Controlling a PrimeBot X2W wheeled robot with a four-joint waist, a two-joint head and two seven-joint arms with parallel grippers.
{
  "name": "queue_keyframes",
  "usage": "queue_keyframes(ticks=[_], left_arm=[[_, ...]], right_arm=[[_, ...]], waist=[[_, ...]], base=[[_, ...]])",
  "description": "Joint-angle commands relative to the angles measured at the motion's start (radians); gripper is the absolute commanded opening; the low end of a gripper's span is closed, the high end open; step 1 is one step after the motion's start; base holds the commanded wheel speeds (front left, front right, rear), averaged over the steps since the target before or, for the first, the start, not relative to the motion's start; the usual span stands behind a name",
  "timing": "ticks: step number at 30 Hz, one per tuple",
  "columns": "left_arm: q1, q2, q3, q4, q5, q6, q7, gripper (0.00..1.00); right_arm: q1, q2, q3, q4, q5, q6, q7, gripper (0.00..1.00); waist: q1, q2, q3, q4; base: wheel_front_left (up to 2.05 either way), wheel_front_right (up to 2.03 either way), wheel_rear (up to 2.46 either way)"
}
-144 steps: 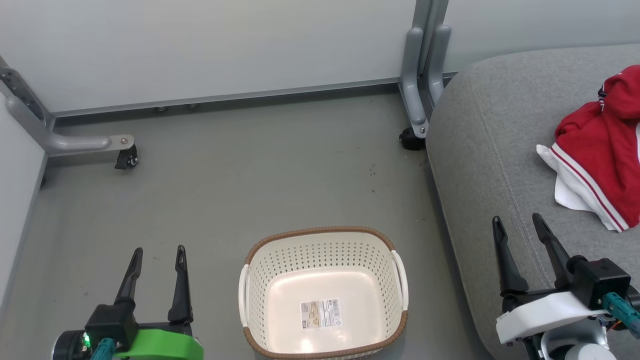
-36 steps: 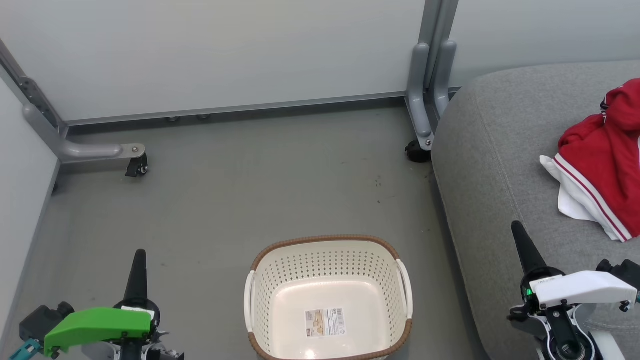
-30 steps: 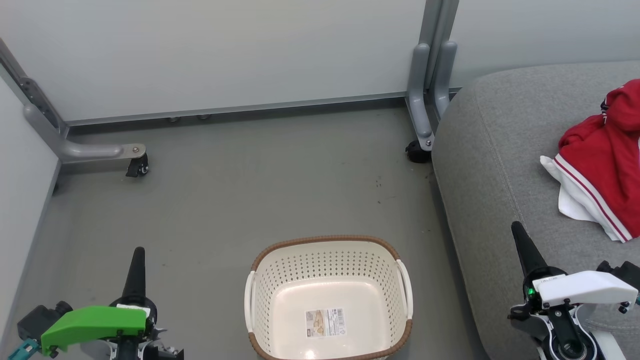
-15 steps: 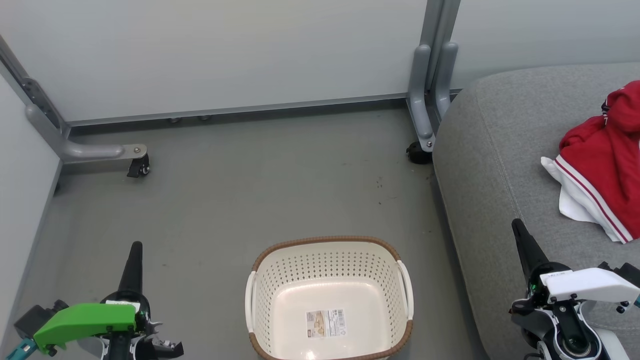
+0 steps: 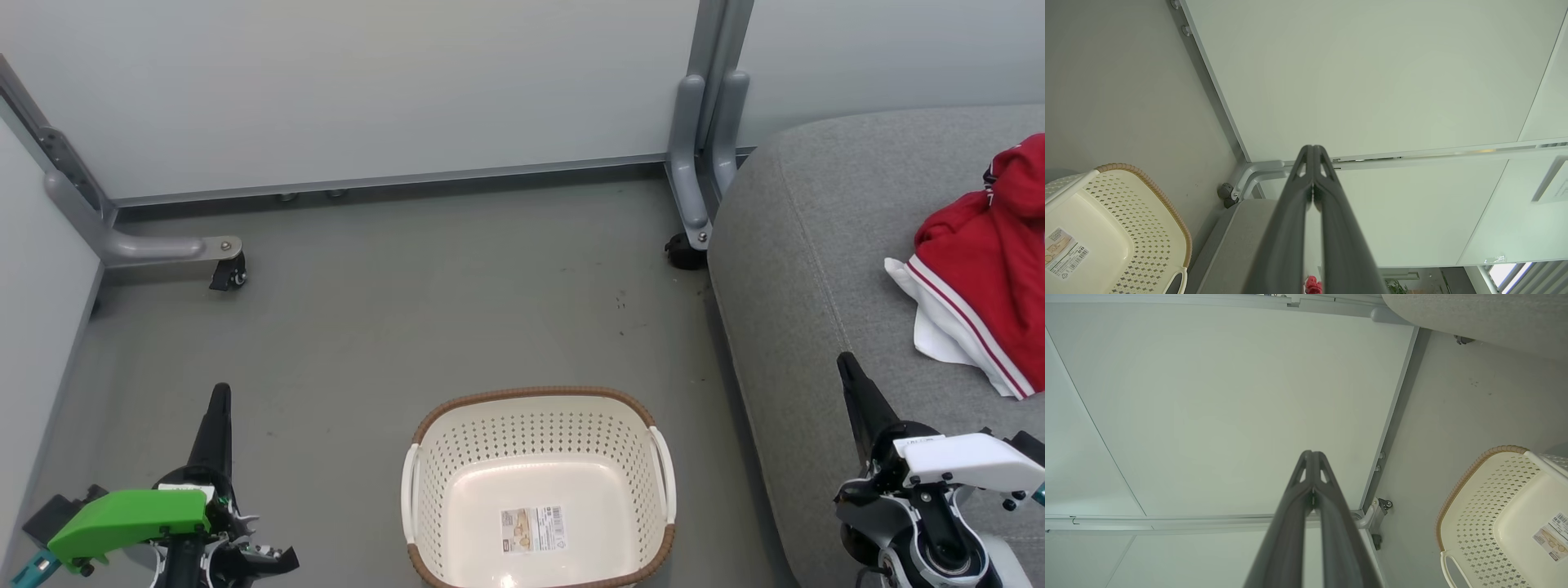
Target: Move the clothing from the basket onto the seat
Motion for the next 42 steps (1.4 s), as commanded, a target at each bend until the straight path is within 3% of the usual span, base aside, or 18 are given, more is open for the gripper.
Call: queue_keyframes(ticks=[1, 13, 42], left_arm=[[-0.016, 0.001, 0.007, -0.004, -0.024, -0.006, 0.005, 0.0], [-0.024, 0.001, 0.014, -0.005, -0.103, -0.01, 0.026, 0.0], [-0.021, 0.001, 0.013, -0.005, -0.098, -0.01, 0.025, 0.0]], right_arm=[[-0.013, -0.002, -0.003, 0.004, 0.022, 0.0, 0.004, 0.0], [-0.024, 0.0, -0.012, 0.021, 0.098, 0.0, 0.017, 0.0], [-0.023, 0.009, -0.023, 0.021, 0.083, 0.0, 0.027, 0.0]], waist=[[0.0, 0.0, 0.0, 0.0], [0.0, 0.0, -0.003, 0.002], [0.0, 0.0, -0.003, 0.002]], base=[[0.0, 0.0, 0.0], [0.0, 0.0, 0.0], [0.0, 0.0, 0.0]])
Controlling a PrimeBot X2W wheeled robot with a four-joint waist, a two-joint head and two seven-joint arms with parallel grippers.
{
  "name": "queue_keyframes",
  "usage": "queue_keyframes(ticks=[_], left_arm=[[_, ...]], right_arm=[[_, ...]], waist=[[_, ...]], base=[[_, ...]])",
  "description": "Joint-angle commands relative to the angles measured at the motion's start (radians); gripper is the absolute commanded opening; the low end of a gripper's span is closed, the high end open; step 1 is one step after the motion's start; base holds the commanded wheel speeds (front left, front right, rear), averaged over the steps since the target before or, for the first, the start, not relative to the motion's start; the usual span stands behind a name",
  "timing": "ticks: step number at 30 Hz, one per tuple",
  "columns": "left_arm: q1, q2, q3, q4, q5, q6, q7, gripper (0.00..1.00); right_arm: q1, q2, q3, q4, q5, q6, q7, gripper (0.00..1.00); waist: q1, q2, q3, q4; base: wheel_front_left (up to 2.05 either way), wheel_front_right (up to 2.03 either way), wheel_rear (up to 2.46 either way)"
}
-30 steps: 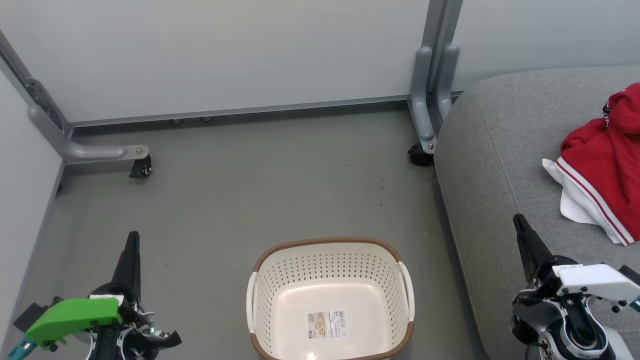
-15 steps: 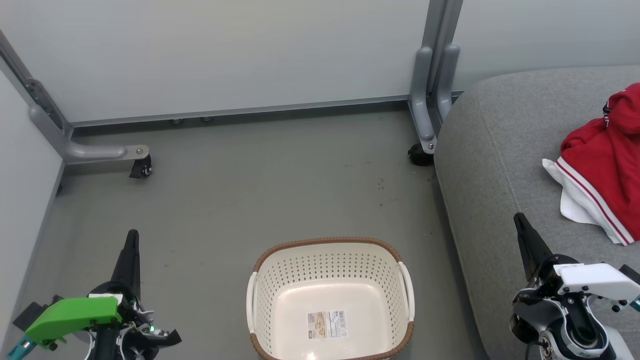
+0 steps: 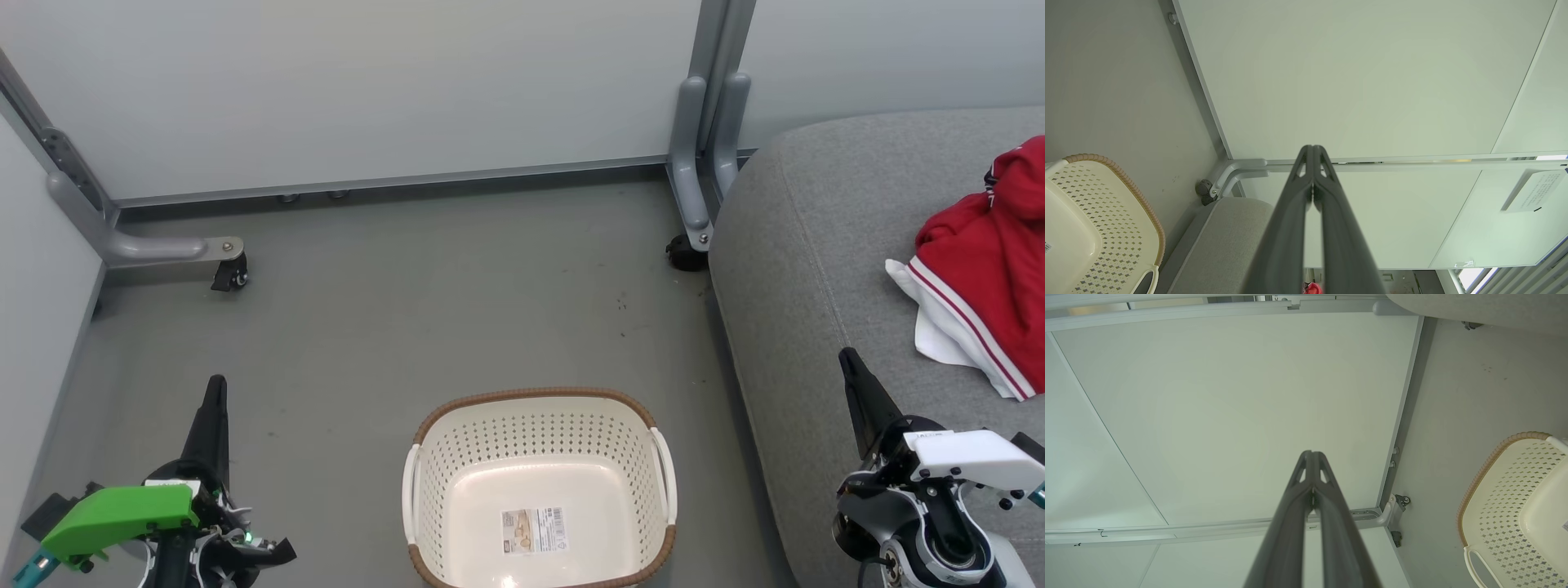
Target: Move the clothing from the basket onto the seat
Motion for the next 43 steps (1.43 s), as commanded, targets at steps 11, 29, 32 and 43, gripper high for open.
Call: queue_keyframes(ticks=[11, 29, 32, 43], left_arm=[[-0.01, 0.001, 0.002, -0.002, -0.004, -0.006, 0.003, 0.0], [-0.01, 0.001, 0.002, -0.002, -0.004, -0.006, 0.003, 0.0], [-0.01, 0.001, 0.002, -0.002, -0.004, -0.006, 0.003, 0.0], [-0.01, 0.001, 0.002, -0.002, -0.004, -0.006, 0.003, 0.0]], right_arm=[[-0.006, 0.005, -0.007, 0.002, -0.006, 0.0, 0.006, 0.0], [-0.007, 0.008, -0.011, 0.002, -0.009, 0.0, 0.012, 0.0], [-0.007, 0.008, -0.012, 0.002, -0.01, 0.0, 0.011, 0.0], [-0.007, 0.009, -0.014, 0.003, -0.012, 0.0, 0.014, 0.0]], waist=[[0.0, -0.0001, 0.0, 0.0], [0.0, -0.0001, 0.0, 0.0], [0.0, -0.0001, 0.0, 0.0], [0.0, -0.0001, 0.0, 0.0]], base=[[0.0, 0.0, 0.0], [0.0, 0.0, 0.0], [0.0, 0.0, 0.0], [0.0, 0.0, 0.0]])
